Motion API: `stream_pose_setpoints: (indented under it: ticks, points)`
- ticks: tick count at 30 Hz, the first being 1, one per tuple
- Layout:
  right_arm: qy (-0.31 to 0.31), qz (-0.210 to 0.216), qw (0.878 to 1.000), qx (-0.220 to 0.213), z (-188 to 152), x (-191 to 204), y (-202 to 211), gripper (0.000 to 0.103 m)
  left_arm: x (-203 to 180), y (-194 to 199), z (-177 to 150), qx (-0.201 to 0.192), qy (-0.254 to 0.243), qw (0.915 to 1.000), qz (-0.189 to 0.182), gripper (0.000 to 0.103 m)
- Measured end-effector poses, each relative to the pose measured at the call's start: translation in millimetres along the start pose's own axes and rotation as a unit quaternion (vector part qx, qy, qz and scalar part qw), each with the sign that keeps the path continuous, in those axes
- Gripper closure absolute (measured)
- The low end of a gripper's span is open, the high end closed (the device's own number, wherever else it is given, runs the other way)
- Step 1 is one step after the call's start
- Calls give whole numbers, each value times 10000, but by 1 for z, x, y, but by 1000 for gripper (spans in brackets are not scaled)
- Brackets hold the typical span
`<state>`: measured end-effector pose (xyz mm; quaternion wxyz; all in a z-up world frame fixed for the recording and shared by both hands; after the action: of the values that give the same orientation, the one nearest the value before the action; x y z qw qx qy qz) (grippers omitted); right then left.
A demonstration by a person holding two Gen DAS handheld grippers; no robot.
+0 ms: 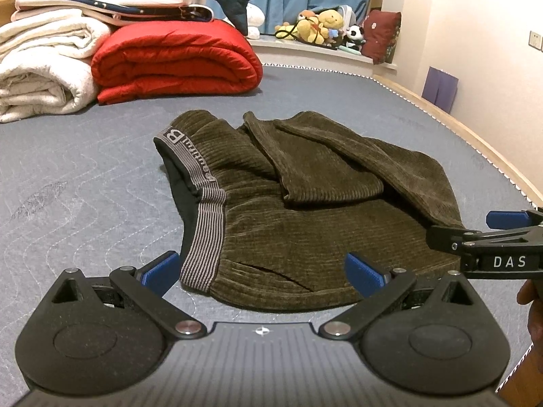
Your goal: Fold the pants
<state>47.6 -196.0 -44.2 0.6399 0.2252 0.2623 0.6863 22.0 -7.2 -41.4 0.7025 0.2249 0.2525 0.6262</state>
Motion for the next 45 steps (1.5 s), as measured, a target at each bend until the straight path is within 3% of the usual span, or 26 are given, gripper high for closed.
stream_pose_setpoints:
  ticks: [26, 40, 43, 45]
  points:
    - [-76, -162, 9998, -65, 0, -5, -3, 2, -1, -5, -1, 119, 61, 9999, -30, 0]
    - [-189, -104, 9997, -122, 6, -10, -8, 20, -2, -11, -3, 178, 63, 9998, 101, 0]
    - [-175, -53, 9996, -206, 8, -8, -5, 26, -3, -11, -4, 222, 96, 9997, 50, 0]
    - [-175, -9, 9996, -230, 8, -7, -3, 30, -3, -10, -1, 200, 153, 9996, -127, 6]
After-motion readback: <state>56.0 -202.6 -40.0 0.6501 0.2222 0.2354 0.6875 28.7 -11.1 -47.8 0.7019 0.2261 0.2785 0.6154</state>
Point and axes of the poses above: each gripper's, at about its wrist camera, not at the fingertips, and y roughly against the way its jaws point, x to its left, z to its top, the point moved 5 cm from there along -y, roughly the way its jaws point, and after that the axes turned 1 degree about -z, right-handed, at the moved point
